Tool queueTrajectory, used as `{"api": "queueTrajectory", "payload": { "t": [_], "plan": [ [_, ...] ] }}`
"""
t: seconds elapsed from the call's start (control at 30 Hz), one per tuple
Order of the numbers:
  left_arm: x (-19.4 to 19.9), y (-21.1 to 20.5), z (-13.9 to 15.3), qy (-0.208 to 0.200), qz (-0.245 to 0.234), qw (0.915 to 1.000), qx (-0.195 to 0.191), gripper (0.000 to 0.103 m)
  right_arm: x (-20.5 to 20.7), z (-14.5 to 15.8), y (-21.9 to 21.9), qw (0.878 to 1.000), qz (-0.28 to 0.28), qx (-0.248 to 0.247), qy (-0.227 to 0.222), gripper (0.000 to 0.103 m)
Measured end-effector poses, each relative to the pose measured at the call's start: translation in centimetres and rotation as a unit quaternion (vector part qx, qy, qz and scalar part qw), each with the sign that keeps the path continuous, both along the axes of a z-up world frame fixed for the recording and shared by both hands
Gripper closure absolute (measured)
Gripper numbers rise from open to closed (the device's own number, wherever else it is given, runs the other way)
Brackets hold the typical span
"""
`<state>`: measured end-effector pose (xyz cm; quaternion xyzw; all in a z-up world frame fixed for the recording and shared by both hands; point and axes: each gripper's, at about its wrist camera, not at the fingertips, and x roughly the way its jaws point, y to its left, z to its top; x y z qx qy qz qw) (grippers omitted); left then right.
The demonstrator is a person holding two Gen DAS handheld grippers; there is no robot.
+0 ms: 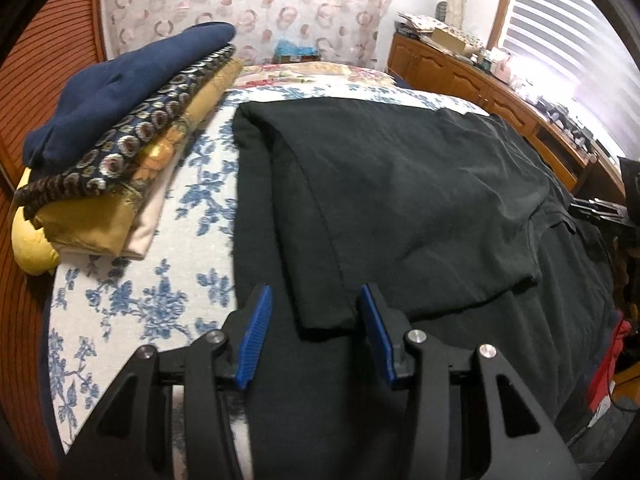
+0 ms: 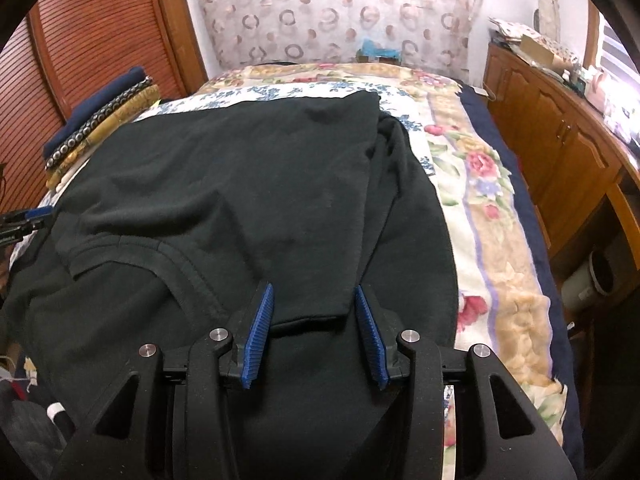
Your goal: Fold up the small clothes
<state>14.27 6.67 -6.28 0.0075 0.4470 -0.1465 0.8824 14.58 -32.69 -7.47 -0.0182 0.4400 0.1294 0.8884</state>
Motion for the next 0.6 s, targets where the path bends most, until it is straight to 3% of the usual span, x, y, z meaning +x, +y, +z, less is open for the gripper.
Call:
{"api": "queueTrajectory", "payload": {
  "t": [0.2, 0.27, 0.33, 0.4, 0.6],
  "plan": [
    [0.7, -0.4, 0.2, 0.002, -0.004, 0.9999, 0.009, 0.059, 0.2, 0.0, 0.0, 1.0, 0.002, -0.007, -0.003, 0.066],
    [0.8, -0.6, 0.2, 0.002, -0.008, 0.9999, 0.011, 0.07, 0.2, 0.1, 0.0, 1.0, 0.006, -0.009, -0.007, 0.072],
    [0.9, -0.7, 0.3, 0.002, -0.014, 0.9999, 0.008, 0.088, 0.2, 0.3, 0.1, 1.0, 0.008, -0.012, -0.013, 0.089],
    [0.7, -0.9, 0.6, -0.002, -0.019, 0.9998, 0.005, 0.099, 0.0, 0.7, 0.0, 1.0, 0.012, -0.009, -0.024, 0.096],
    [-0.8, -0.9, 3.6, -0.047, -0.021, 0.9985, -0.018, 0.102, -1.0, 3.4, 0.0, 0.997, 0.011, 0.004, -0.07, 0.1]
  ]
}}
